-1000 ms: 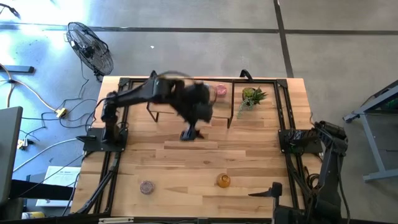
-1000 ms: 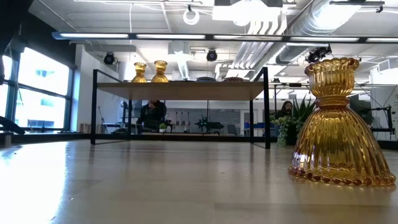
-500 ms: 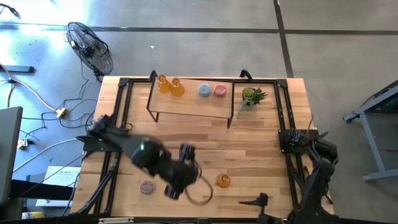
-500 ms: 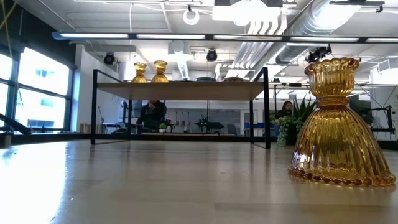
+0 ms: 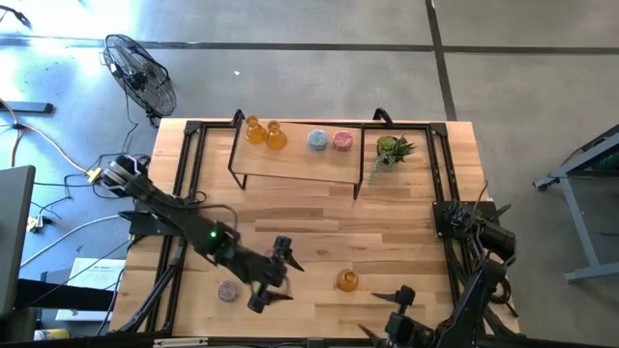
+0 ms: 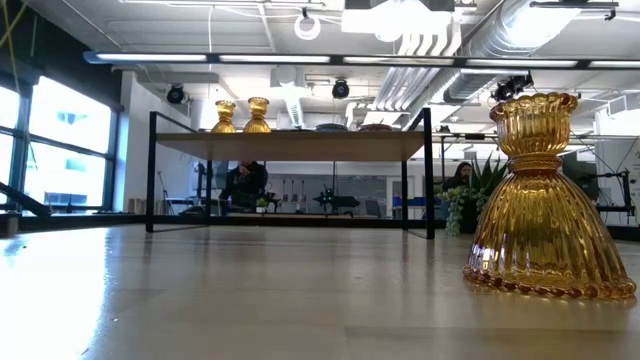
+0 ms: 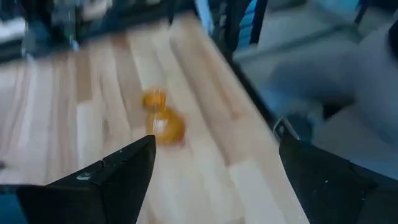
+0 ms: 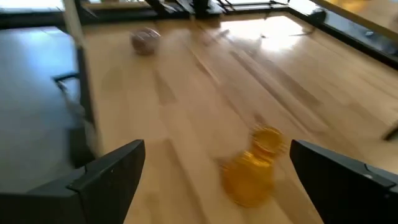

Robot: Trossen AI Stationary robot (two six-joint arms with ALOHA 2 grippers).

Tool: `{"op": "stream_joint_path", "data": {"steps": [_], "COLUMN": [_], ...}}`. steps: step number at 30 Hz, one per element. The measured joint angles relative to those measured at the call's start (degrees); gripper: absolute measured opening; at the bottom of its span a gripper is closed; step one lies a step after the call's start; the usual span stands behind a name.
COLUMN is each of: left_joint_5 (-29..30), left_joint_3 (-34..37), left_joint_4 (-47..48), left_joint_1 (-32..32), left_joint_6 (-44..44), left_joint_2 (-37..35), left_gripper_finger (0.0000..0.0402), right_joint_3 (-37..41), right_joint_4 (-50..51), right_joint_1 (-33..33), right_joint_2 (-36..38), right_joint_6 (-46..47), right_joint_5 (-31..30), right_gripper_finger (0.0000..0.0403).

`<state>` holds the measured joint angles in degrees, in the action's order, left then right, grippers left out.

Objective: Pick & Place candle stick holders
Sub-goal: Put the yellow candle holder on the shelf

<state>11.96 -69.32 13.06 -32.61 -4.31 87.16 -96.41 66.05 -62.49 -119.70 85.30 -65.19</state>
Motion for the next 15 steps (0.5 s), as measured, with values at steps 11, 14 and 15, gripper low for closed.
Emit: {"op": "stream_joint_path", "data": {"steps": [11, 14, 15], "left_joint_5": [-10.05, -10.04, -10.02], "left_joint_3": [23.87, 24.30, 24.30], "left_joint_4": [-37.01, -36.83, -36.86], "left_joint_1": [5.43, 6.18, 6.19], "left_joint_6": [2.55, 2.54, 2.54], "left_joint_2": [-4.94, -4.94, -4.94], "left_gripper_finger": [0.0337, 0.0337, 0.0337], "right_joint_3": [11.03, 12.24, 12.30], "right_joint_4": [-2.81, -4.45, -4.47], "right_joint_1": [4.60, 5.72, 5.87], "right_joint_2": [0.08, 0.04, 0.07], "right_joint_6": [3.18, 1.09, 0.70], "right_joint_5": [2.77, 2.54, 1.91], "right_gripper_finger": [0.0394, 0.0393, 0.0391]}}
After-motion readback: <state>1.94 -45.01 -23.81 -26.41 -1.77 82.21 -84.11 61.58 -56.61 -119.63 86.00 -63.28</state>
